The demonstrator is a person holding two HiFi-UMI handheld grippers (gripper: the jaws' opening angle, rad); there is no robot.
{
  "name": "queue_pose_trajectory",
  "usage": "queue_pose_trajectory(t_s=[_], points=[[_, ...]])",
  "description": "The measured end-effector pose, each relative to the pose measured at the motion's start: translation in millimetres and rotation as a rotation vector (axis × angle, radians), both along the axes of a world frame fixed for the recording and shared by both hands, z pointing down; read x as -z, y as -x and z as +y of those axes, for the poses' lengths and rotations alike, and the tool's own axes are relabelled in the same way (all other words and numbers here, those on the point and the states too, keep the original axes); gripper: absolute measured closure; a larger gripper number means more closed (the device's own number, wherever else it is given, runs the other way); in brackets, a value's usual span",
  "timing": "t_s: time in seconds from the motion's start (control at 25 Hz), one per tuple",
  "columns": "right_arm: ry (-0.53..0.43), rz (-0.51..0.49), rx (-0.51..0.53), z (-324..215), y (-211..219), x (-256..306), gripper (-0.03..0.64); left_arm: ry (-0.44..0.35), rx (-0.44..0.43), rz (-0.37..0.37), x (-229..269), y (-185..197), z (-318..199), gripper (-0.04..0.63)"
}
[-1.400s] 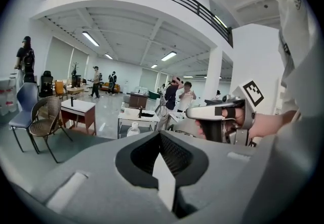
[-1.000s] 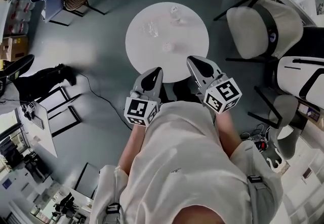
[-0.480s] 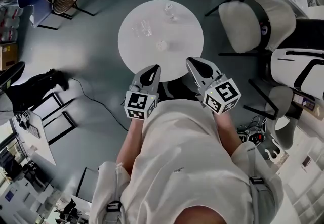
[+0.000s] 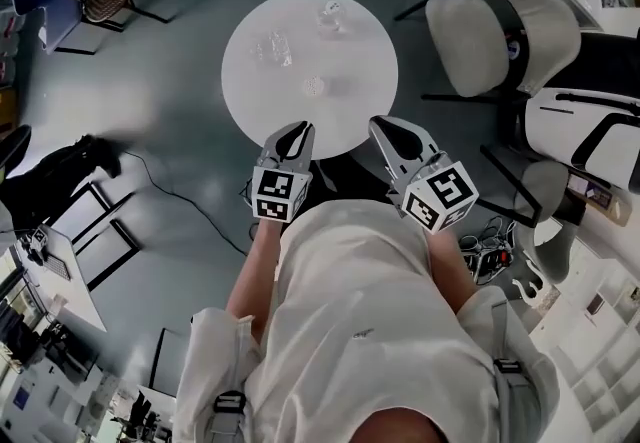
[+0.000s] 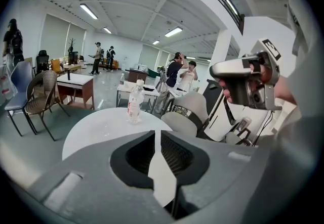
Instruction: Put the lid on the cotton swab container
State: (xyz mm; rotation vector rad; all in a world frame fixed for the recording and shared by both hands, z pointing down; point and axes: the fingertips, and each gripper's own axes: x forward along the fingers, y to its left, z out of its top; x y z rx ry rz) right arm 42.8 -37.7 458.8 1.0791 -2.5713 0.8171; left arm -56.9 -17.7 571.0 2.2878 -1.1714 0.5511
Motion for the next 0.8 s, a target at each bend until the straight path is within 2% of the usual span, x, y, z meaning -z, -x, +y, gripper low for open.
queue_pose_trajectory(t_s=[0.2, 0.36, 0.6, 0.8], points=[[0.031, 0.027, 0.039, 9, 3, -14, 0.612, 0.008, 0.002, 0.001, -23, -5, -8, 0.515], [0.061, 0.036, 0.061, 22, 7, -21, 0.612, 0.016, 0.019, 0.028, -37, -6, -6, 0.498], [0.083, 0.059, 0.084, 33, 7, -28, 0.612, -0.028, 0.030, -0.019, -59, -5, -12, 0.435], [0.093, 0.082, 0.066, 32, 2, -34, 0.612, -0.033, 0.048, -0.032, -81, 2, -19, 0.405]])
